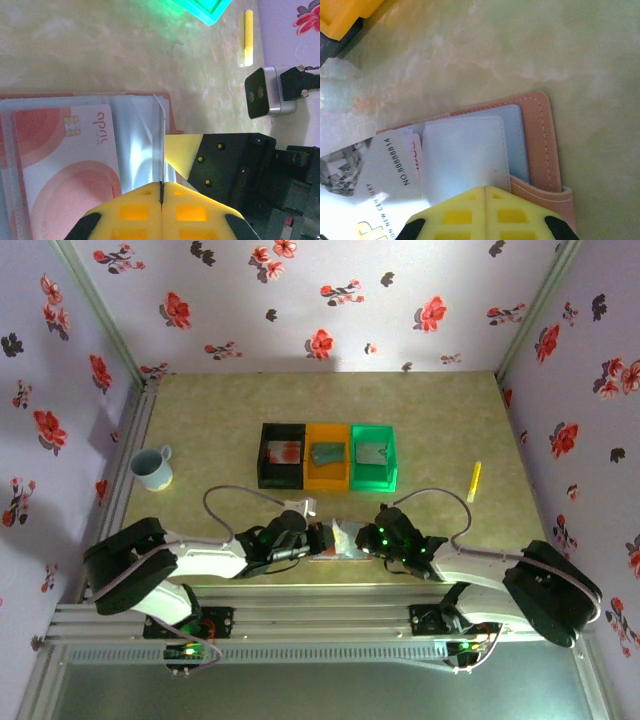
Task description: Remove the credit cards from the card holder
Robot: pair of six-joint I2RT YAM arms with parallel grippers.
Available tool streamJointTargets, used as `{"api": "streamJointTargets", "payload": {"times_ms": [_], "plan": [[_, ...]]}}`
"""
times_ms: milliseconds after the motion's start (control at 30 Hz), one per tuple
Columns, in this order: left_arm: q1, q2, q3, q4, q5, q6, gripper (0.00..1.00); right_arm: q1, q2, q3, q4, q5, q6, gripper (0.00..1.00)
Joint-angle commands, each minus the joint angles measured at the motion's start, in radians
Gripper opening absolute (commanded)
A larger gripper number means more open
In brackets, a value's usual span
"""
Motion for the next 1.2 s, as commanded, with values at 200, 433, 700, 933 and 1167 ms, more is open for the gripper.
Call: {"api": "streamJointTargets", "payload": {"times_ms": [200,433,700,933,1167], "plan": [[-0.007,-0.082,-0.047,-0.049,-0.036,0.026,0.00,-0.006,-0.007,-0.011,-0.088,0.019,-0.032,0.00],[-0.007,-0.178,-0.037,-0.161,-0.063,0.066,0.00,-0.020,0.010,0.032,-0.108,0.010,-0.060,0.00],[0.002,-0.267,-0.028,-0.255,-0.073,0.107,0.00,-0.058,0.009,0.097,-0.147,-0.054,-0.123,0.02],[0.021,-0.357,-0.023,-0.360,-0.053,0.155,0.00,-0.071,-0.085,0.158,-0.214,-0.120,-0.228,0.32],[0.037,-0.413,-0.011,-0.376,0.020,0.196,0.00,-0.069,-0.159,0.103,-0.065,-0.230,-0.260,0.51]]}}
